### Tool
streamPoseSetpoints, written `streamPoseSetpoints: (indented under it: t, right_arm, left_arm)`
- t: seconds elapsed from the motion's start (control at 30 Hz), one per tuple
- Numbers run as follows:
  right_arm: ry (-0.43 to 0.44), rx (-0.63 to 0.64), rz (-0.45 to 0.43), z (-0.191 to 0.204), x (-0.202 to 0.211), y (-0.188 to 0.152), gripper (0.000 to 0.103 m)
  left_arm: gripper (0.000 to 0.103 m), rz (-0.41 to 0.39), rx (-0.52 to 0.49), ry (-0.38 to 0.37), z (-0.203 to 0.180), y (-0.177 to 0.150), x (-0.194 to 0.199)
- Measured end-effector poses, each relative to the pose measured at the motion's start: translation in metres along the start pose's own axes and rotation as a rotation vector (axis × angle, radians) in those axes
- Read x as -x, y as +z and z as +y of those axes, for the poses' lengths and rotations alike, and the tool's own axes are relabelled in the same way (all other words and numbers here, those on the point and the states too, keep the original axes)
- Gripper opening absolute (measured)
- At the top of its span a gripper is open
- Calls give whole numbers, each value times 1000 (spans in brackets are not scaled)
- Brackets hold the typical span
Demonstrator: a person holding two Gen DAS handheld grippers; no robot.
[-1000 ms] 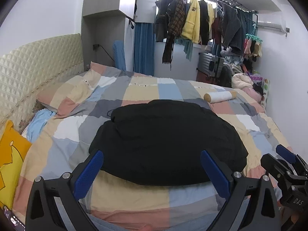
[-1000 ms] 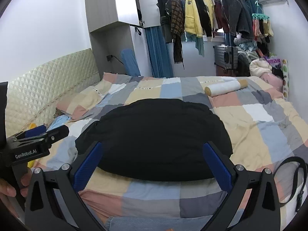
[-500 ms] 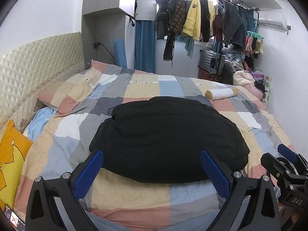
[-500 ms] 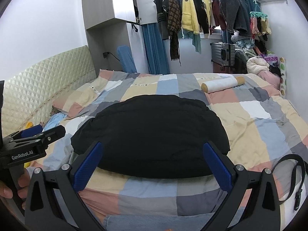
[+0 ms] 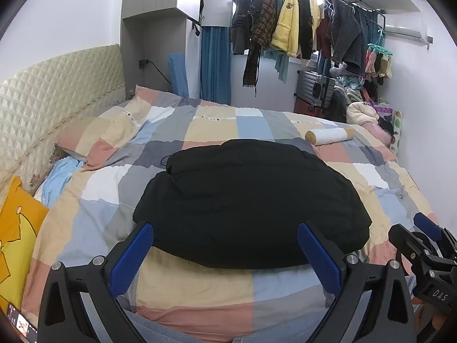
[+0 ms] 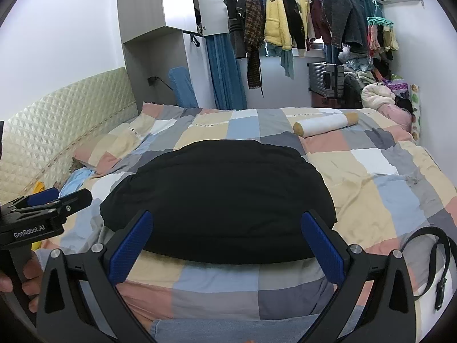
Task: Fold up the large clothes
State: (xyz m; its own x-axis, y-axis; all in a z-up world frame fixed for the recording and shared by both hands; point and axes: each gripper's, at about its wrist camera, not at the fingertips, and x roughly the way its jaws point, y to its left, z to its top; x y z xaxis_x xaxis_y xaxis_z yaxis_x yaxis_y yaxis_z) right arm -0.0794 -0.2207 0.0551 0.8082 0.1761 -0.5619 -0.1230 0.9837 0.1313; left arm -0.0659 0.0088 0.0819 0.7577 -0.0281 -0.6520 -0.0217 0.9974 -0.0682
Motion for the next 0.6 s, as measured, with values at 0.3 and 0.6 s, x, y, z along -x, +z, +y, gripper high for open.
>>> streamPoseSetpoints:
  t: [0.3, 0.6]
  right_arm:
    - [-3, -1, 6, 1, -2, -2, 103]
    - [-6, 3, 6, 2, -2, -1, 103]
  left_arm:
    - [102, 5, 3, -7, 0, -2, 2]
    - [102, 4, 5, -13, 0, -1, 3]
